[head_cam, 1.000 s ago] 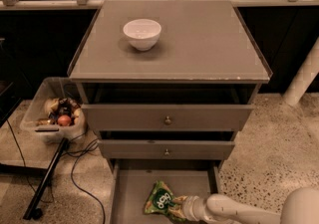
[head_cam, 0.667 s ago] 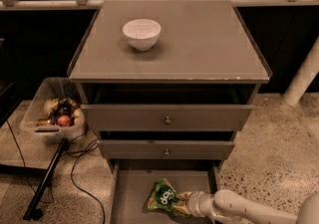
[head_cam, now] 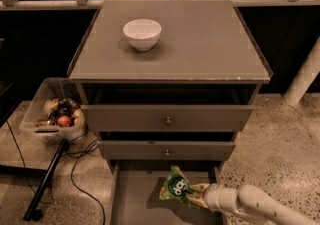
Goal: Pick green rice chip bag from bottom drawer and place on counter
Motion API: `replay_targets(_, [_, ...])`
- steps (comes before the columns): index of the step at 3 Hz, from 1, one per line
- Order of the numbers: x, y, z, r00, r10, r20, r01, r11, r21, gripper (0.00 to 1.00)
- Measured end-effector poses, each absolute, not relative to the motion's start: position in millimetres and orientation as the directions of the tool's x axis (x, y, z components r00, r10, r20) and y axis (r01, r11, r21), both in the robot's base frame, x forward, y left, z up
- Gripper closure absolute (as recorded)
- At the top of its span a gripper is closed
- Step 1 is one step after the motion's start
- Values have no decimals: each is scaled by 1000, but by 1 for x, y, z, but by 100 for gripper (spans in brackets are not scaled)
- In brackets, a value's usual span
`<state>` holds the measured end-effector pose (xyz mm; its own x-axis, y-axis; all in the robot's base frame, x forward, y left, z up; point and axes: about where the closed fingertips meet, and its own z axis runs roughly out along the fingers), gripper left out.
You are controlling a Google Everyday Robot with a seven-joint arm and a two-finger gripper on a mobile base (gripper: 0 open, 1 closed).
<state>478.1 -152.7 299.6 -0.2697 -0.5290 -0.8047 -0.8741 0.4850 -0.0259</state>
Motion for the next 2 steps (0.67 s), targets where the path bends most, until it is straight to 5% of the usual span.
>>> replay_targets(2, [484, -180, 414, -183, -634, -751, -884, 441, -157, 100])
